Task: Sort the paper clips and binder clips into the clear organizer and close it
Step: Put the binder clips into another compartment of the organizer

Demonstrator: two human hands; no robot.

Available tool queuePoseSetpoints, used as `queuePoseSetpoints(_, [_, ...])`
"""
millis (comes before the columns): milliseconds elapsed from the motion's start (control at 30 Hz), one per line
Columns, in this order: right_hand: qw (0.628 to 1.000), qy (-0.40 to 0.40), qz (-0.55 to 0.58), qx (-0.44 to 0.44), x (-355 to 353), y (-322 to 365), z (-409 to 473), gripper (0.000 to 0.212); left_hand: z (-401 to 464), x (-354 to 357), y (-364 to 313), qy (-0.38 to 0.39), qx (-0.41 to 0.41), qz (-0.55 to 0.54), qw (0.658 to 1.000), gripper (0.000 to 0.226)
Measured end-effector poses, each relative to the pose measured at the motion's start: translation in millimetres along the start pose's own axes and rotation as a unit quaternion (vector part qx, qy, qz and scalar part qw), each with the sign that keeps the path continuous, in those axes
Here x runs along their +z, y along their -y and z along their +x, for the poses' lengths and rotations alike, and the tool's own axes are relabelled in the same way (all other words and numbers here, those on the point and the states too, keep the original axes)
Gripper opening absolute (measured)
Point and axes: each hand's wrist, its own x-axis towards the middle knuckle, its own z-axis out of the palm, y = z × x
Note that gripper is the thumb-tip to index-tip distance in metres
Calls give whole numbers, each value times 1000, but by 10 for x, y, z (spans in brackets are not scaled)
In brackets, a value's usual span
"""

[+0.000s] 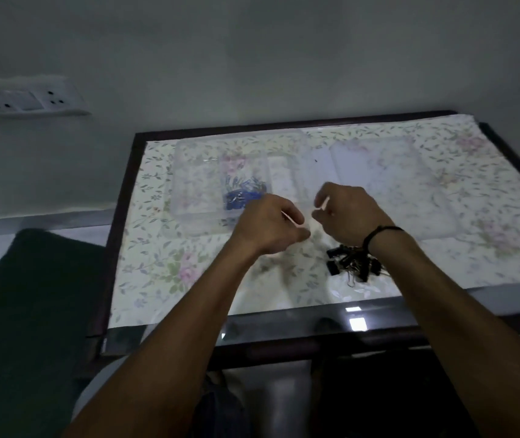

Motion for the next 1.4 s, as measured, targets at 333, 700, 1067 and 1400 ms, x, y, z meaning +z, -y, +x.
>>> queuePoseSetpoints(333, [941,216,-166,202,-41,-757,-498,137,161,980,-276,132,32,253,958,113])
queuePoseSetpoints(700, [971,174,-6,166,197,-646,-367,59,230,1191,-206,60,53,186,979,34])
queuePoseSetpoints(1067, [965,228,-32,124,30,-214,-313,41,146,859,-62,38,16,42,998,29])
queuePoseSetpoints(1400, [973,202,93,56,-69,331,-134,27,13,196,178,-15,-26,-104,994,32])
